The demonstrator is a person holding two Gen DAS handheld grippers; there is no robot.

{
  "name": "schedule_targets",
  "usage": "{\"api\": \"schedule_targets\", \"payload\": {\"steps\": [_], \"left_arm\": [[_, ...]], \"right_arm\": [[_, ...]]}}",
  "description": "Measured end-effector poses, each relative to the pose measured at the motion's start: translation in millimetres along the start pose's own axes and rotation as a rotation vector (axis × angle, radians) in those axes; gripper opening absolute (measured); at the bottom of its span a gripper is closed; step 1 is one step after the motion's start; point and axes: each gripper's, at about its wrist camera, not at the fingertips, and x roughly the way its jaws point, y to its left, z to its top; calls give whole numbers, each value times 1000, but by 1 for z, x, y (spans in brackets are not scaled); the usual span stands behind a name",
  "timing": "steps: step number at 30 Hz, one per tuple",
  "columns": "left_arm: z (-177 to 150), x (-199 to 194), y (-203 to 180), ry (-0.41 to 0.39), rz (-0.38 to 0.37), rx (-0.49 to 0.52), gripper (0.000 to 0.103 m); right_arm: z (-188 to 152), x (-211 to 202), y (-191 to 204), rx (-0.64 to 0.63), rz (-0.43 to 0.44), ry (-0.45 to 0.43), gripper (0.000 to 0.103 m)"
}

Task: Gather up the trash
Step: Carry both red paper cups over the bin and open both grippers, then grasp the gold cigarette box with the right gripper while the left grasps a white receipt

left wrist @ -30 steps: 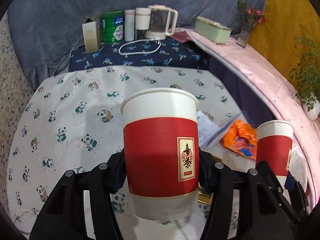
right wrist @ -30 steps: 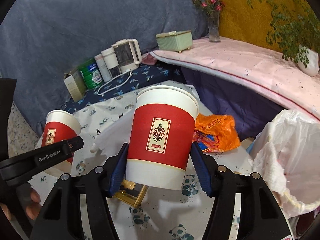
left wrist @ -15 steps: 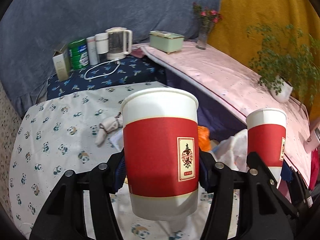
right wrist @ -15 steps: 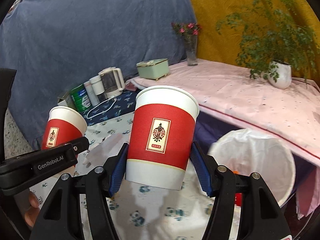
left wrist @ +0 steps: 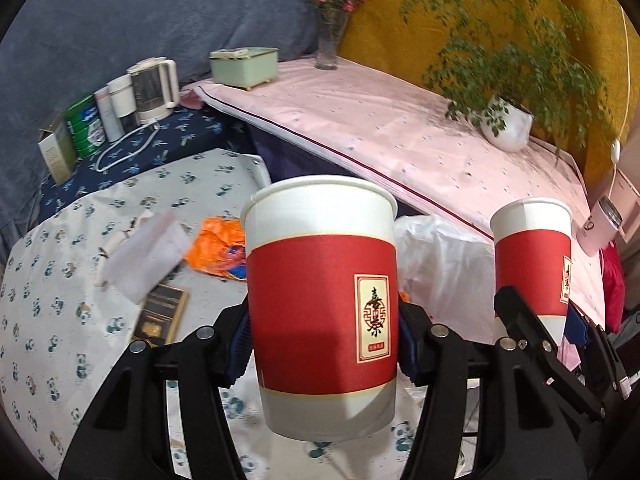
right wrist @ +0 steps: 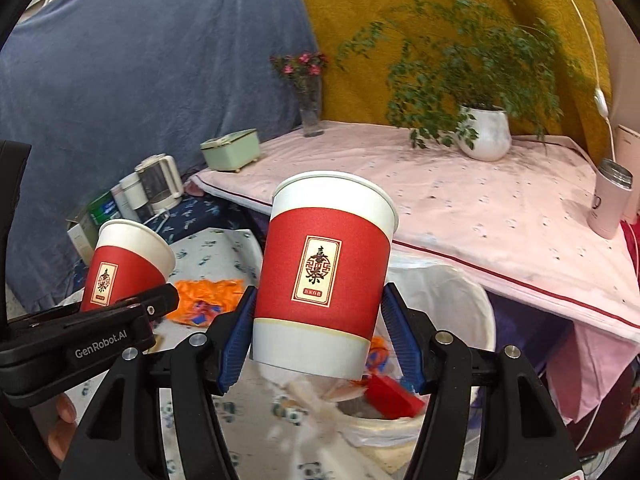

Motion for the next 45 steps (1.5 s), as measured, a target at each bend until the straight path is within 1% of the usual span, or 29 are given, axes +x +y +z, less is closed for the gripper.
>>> {"api": "schedule_targets", "payload": {"steps": [9, 12, 18, 21, 22, 23, 24, 25, 26, 27, 31, 34, 36, 42, 45], "left_arm": [[-2, 43, -39, 47, -42, 50, 55], [-2, 57, -44, 66, -71, 50, 56], [0, 82, -51, 88, -99, 55, 56], [2, 92, -49, 87, -135, 38, 57], [2, 95, -49, 87, -160, 32, 57], [2, 98, -48, 86, -173, 26, 58], [2, 99, -47, 82, -176, 20, 65], [2, 100, -47, 75, -178, 18, 68], [1, 100, -47, 65, -176, 17, 74], [1, 100, -45, 55, -172, 20, 77], [2, 97, -35, 31, -148, 16, 78], [3, 92, -17, 14, -119, -18, 78], [4, 88, 1, 3, -82, -45, 78], [9, 74, 59, -31, 28, -108, 78], [10, 65, 91, -65, 127, -109, 79]], "right_arm": [[-9, 23, -39, 38, -43, 35, 60], [-12, 32, -49, 48, -52, 48, 60], [-17, 50, -61, 56, -70, 74, 60], [-19, 58, -64, 60, -74, 84, 60], [-20, 61, -64, 56, -78, 86, 61], [-20, 62, -64, 53, -81, 86, 62], [-20, 64, -63, 51, -83, 85, 62], [-21, 65, -62, 47, -87, 79, 62], [-21, 65, -62, 44, -90, 76, 62], [-21, 66, -60, 42, -89, 76, 62], [-21, 69, -52, 39, -86, 74, 66], [-21, 71, -41, 31, -72, 78, 67], [-21, 71, -33, 23, -60, 80, 67], [-22, 76, 9, -18, -3, 87, 67], [-26, 81, 36, -39, 35, 100, 67]]}}
